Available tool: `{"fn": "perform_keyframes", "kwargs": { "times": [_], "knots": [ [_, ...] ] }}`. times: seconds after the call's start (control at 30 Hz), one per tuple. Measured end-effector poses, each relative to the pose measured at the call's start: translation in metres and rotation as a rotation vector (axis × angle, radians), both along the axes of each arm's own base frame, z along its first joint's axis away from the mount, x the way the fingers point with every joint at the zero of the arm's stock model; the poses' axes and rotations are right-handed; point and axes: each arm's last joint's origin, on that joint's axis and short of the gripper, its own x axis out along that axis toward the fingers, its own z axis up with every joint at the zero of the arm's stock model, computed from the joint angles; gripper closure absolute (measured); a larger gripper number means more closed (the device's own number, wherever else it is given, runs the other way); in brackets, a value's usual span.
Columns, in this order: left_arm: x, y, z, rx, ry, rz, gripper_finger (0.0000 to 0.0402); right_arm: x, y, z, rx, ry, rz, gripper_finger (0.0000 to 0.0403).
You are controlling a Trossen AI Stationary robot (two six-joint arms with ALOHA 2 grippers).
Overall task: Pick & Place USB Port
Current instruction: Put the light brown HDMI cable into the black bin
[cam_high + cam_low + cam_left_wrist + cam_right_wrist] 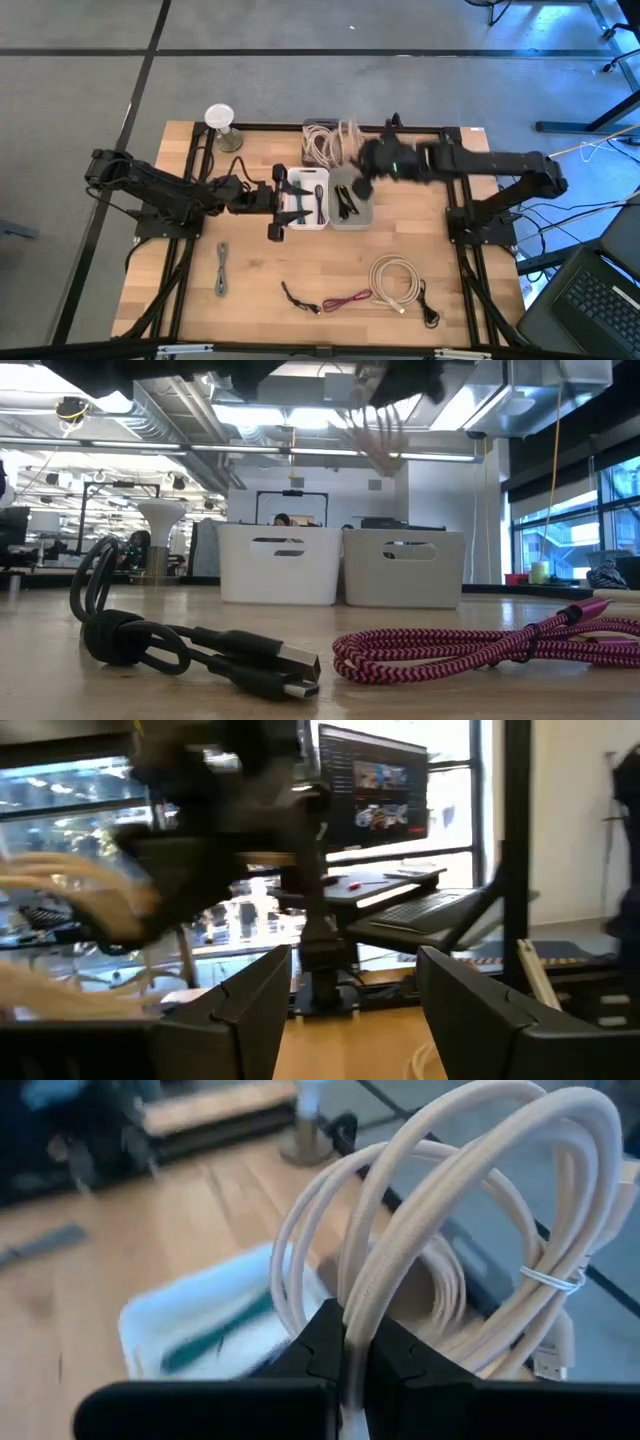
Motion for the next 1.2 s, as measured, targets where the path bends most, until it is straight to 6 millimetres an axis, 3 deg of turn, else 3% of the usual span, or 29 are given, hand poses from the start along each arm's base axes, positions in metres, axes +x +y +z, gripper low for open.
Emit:
{"fn": "perform_keyframes", "kwargs": {
  "times": [0.2,0.47,0.8,1.2],
  "knots": [
    [-0.001,-0.007,0.0,0.033,0.0,-0.012,0.0201,0.017,-0.053,-0.008,0.127,-0.084,0.093,0.0388],
    [-0.002,-0.014,0.0,0.026,-0.001,-0.042,0.0201,0.037,-0.105,-0.051,0.183,0.008,0.037,0.0388],
    [-0.003,-0.021,0.0,0.026,-0.001,-0.07,0.0207,0.055,-0.139,-0.086,0.234,0.0,0.044,0.0388],
    [-0.003,-0.022,0.0,0.026,0.0,-0.074,0.0208,0.072,-0.154,-0.121,0.274,0.004,0.074,0.0388]
  ]
}}
